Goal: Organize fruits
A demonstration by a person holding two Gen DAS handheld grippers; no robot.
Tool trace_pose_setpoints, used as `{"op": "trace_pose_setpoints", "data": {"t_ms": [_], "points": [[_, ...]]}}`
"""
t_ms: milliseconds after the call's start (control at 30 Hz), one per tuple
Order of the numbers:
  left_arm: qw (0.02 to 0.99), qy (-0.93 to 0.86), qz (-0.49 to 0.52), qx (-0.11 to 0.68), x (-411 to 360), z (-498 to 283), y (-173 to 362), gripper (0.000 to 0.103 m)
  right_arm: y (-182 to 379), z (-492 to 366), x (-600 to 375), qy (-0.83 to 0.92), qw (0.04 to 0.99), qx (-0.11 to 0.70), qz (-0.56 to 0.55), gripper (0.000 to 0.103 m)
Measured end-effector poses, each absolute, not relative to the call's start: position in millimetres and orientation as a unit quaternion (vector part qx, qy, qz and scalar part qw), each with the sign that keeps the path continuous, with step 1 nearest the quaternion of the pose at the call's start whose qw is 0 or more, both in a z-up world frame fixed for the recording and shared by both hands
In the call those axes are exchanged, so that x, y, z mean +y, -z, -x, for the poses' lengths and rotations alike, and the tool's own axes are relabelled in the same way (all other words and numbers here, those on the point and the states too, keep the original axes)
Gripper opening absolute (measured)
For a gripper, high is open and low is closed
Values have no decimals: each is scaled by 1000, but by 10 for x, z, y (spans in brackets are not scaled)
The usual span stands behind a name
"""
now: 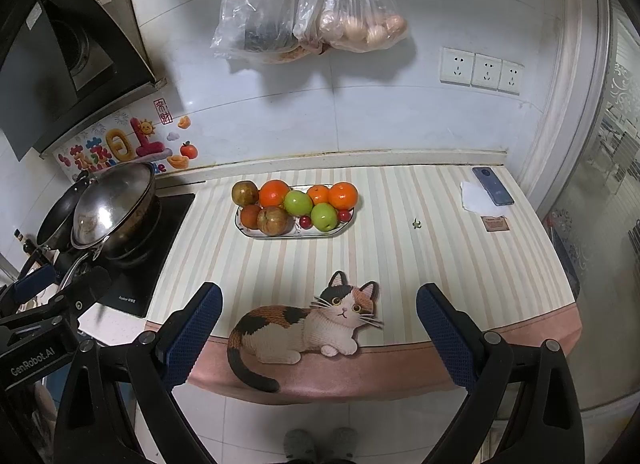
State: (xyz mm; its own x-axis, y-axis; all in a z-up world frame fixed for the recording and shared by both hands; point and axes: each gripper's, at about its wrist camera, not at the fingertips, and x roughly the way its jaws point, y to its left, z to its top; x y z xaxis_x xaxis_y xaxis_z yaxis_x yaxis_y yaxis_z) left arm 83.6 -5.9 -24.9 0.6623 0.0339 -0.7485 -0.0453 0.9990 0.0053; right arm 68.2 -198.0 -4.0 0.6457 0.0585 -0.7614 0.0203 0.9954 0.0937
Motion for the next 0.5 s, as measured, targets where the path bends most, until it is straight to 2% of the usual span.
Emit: {"op": "trace_pose_setpoints", "data": {"t_ms": [500], "points": [[912,-24,9,409,-109,-838,230,102,57,-702,-1986,-14,905,422,-47,100]]}}
